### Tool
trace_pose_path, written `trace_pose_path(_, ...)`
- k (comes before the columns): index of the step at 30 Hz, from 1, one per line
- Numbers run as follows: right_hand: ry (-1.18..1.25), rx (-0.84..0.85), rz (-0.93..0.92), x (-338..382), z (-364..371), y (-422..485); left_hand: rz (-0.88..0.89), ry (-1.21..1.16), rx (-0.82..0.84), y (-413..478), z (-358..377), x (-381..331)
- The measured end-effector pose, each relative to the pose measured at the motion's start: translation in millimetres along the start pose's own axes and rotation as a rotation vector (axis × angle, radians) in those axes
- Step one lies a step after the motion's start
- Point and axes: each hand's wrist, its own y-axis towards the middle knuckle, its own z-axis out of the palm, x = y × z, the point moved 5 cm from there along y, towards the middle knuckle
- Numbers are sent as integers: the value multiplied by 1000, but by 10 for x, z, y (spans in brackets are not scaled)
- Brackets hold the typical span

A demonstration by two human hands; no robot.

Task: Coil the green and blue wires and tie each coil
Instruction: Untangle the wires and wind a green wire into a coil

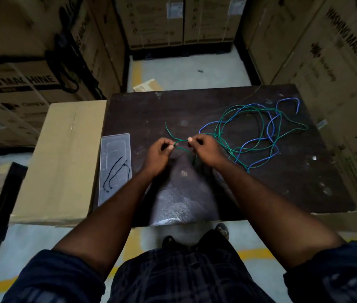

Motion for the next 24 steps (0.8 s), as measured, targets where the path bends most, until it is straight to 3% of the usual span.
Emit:
trace_pose_path(4,353,183,169,252,-110,-20,21,63,6,90,96,-88)
trace_pose_path(7,310,296,129,321,-240,6,66,128,29,155,228,-211)
trace_pose_path(12,242,272,63,258,-568,146,80,181,68,290,480,-393)
trace_pose_path(18,309,287,77,194,-957,336,76,183,290,341,812,-529)
trace_pose_path(22,297,325,73,124,-1166,405,-102,-133,124,413,807,-554)
trace_pose_path(24,305,360,84,31,-1234,407,-116,-107,68,470,791,-577)
